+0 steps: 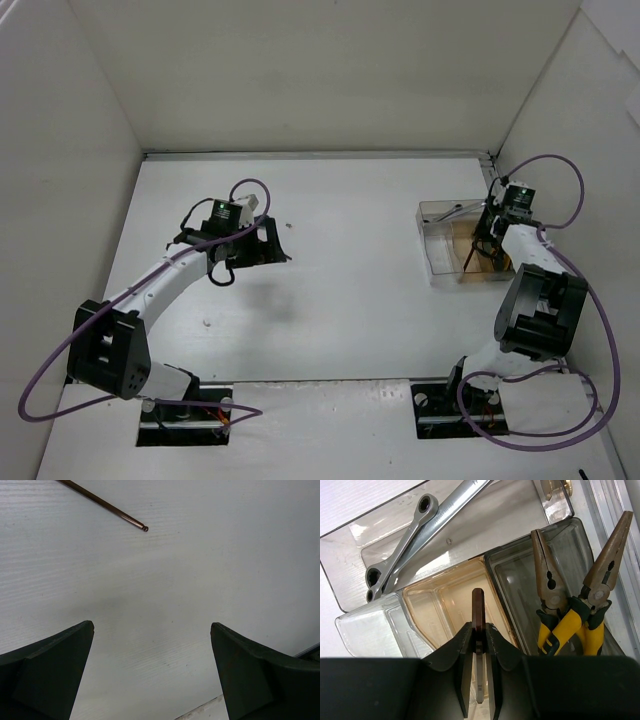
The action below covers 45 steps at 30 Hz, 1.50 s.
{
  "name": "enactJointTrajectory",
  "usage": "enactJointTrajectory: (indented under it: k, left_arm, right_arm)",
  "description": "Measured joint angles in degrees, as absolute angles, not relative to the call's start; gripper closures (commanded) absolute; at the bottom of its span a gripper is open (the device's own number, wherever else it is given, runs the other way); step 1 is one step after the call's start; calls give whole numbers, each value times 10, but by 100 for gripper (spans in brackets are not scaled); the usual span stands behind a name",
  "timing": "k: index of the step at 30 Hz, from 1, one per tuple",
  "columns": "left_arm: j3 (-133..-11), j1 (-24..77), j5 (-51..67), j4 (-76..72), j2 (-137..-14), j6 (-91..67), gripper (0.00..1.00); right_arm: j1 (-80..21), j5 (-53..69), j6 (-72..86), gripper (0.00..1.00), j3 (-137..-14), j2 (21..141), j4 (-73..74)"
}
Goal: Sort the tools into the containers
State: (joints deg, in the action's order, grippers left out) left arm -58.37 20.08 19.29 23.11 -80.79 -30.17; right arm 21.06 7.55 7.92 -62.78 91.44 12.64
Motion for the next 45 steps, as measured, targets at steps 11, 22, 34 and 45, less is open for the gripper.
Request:
enactJointTrajectory:
  k: [11,22,34,45]
  left_arm:
    - [-583,201,192,231,-808,-302,1]
    - [-584,199,178,236,-809,-307,1]
    - [-723,186,86,307,-952,-407,12]
    - [-868,159,48,346,-1118,-467,34]
  right_arm:
    - [211,77,88,87,-649,957,147]
    - [211,95,103,66,-656,945,166]
    - [135,109,138,55,-700,775,167]
    - [60,132,151,53,-615,664,198]
